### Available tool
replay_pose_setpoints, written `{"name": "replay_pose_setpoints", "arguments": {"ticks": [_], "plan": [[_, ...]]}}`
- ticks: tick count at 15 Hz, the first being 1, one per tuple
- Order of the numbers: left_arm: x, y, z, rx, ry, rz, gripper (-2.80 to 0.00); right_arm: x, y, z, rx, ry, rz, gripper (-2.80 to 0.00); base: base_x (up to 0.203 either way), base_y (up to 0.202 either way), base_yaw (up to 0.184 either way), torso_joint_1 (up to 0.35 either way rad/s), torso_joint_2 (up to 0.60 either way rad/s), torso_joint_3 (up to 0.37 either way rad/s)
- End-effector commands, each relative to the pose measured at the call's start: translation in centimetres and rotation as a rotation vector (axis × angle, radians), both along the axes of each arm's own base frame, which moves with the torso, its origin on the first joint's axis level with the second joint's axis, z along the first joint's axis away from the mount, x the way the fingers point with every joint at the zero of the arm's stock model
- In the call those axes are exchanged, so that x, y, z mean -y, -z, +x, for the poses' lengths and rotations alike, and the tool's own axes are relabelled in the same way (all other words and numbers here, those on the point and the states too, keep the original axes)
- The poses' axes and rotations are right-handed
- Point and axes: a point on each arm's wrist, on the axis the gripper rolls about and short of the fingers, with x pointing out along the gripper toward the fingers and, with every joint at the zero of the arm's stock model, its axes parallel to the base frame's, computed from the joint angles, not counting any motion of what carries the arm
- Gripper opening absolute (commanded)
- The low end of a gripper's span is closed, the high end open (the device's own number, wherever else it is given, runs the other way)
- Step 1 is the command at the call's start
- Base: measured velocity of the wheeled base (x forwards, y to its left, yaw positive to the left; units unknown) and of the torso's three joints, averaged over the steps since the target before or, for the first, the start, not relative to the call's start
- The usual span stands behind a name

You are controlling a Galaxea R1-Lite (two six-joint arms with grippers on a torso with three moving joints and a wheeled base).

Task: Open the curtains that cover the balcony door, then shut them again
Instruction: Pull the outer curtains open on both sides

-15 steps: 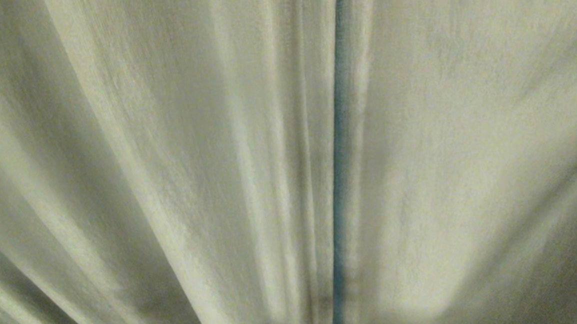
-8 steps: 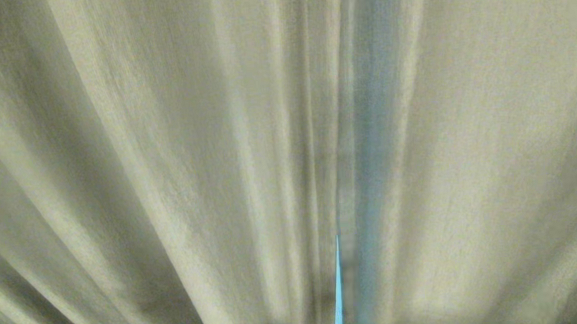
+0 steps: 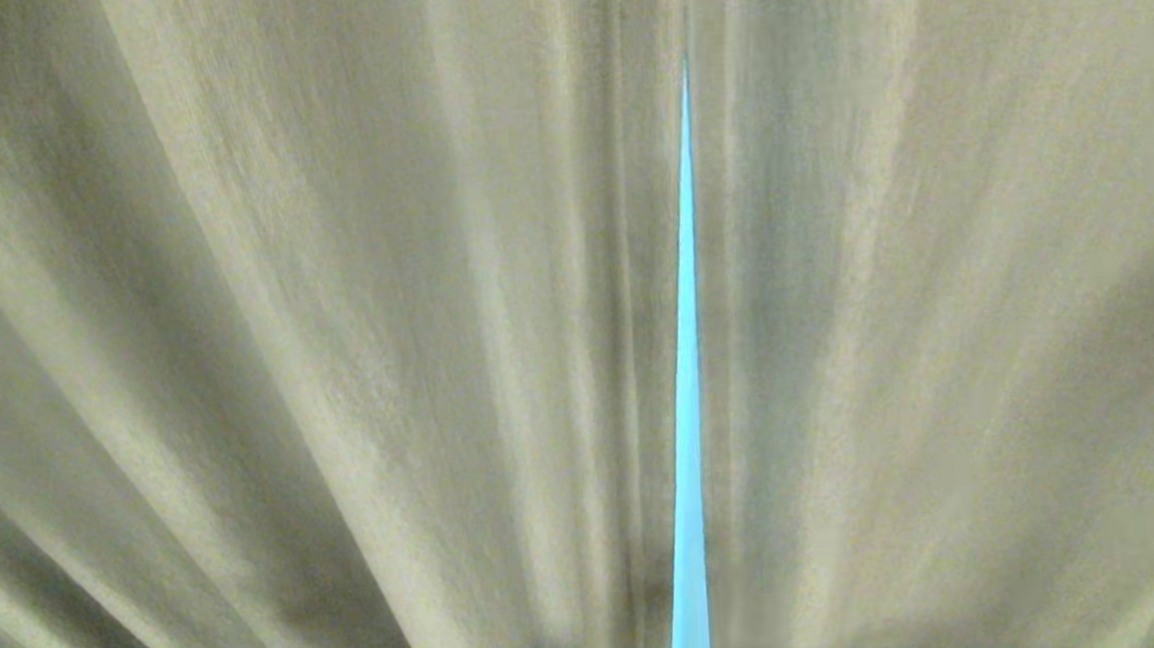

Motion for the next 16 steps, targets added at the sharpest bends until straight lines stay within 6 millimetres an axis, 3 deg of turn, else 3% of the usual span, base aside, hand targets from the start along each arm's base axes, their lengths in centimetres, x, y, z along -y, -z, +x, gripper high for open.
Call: {"name": "replay_pose_setpoints", "arguments": {"ticks": [1,10,16], "plan": [[0.0,0.0,0.0,0.001,0.0,-0.002,-2.8,2.4,0.6,-0.3,-0.011,0.037,0.017,-2.8,0.0,0.0,0.0,0.0,0.0,0.0],[0.0,0.0,0.0,0.001,0.0,-0.002,-2.8,7.0,1.4,-3.6,-0.005,0.12,0.015,-2.8,0.0,0.0,0.0,0.0,0.0,0.0],[0.0,0.0,0.0,0.001,0.001,0.0,-2.8,6.4,0.8,-3.9,-0.004,0.09,-0.008,-2.8,0.0,0.0,0.0,0.0,0.0,0.0]]}}
